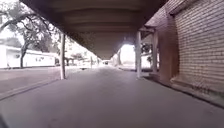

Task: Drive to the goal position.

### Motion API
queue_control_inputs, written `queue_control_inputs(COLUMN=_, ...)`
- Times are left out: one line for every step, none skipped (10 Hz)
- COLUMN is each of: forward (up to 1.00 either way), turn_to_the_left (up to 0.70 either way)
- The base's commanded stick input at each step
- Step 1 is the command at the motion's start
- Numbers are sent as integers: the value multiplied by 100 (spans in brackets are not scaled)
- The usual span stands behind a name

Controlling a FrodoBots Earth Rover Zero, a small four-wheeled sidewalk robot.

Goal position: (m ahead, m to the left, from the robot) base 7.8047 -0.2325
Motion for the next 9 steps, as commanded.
queue_control_inputs(forward=70, turn_to_the_left=12)
queue_control_inputs(forward=70, turn_to_the_left=28)
queue_control_inputs(forward=70, turn_to_the_left=35)
queue_control_inputs(forward=70, turn_to_the_left=0)
queue_control_inputs(forward=70, turn_to_the_left=0)
queue_control_inputs(forward=70, turn_to_the_left=0)
queue_control_inputs(forward=70, turn_to_the_left=0)
queue_control_inputs(forward=70, turn_to_the_left=0)
queue_control_inputs(forward=70, turn_to_the_left=0)
